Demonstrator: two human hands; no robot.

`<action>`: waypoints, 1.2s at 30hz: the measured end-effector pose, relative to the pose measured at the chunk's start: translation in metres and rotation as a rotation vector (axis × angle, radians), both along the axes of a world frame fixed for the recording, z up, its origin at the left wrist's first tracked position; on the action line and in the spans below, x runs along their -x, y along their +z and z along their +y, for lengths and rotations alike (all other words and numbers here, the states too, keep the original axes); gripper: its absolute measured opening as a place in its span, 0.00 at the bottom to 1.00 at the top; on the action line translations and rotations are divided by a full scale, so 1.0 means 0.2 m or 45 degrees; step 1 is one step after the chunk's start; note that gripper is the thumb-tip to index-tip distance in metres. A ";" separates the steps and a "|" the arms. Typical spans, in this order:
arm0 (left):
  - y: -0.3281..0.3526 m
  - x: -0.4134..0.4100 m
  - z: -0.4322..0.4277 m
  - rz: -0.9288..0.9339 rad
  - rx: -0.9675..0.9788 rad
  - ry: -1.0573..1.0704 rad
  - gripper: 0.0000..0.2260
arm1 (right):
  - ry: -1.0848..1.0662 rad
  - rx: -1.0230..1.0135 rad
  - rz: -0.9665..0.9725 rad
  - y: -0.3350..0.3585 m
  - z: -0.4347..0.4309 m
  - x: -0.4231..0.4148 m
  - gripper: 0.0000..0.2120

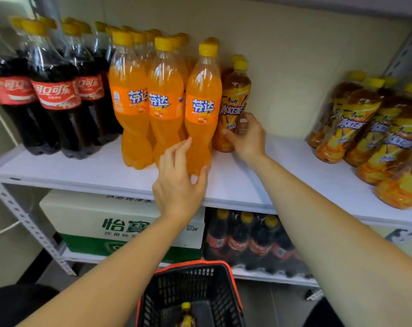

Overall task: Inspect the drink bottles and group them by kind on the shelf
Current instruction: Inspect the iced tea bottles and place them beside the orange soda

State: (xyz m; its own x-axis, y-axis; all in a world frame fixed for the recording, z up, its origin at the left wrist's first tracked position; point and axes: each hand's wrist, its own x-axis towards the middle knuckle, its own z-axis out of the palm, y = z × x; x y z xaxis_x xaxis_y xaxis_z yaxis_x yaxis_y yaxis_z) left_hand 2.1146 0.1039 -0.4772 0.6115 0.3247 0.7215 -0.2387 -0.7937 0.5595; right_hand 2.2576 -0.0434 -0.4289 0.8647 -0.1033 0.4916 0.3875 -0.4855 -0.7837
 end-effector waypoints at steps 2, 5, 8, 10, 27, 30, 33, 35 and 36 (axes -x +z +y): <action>0.00 0.00 0.00 -0.004 -0.016 0.010 0.30 | -0.023 0.033 -0.004 0.00 0.02 -0.03 0.25; 0.00 -0.01 -0.01 0.005 -0.028 0.024 0.30 | -0.024 0.072 0.026 0.01 0.02 -0.04 0.26; 0.01 0.00 -0.02 0.033 0.001 0.002 0.30 | 0.099 0.061 0.120 0.02 -0.02 0.00 0.32; 0.02 0.00 -0.02 0.049 0.027 -0.001 0.30 | 0.122 0.024 0.177 0.01 -0.08 0.06 0.35; -0.04 0.08 -0.35 0.278 -0.602 -0.436 0.19 | -0.537 -0.213 0.191 -0.03 -1.08 0.02 0.46; -0.06 0.07 -0.35 0.243 -0.635 -0.421 0.18 | -0.582 -0.163 0.210 -0.03 -1.14 -0.07 0.40; -0.07 0.06 -0.35 0.199 -0.647 -0.426 0.18 | -0.629 -0.107 0.224 -0.01 -1.18 -0.12 0.35; -0.07 0.05 -0.35 0.193 -0.665 -0.432 0.18 | -0.624 -0.100 0.240 -0.01 -1.19 -0.12 0.34; -0.07 0.05 -0.34 0.194 -0.678 -0.435 0.18 | -0.604 -0.115 0.231 -0.01 -1.18 -0.11 0.33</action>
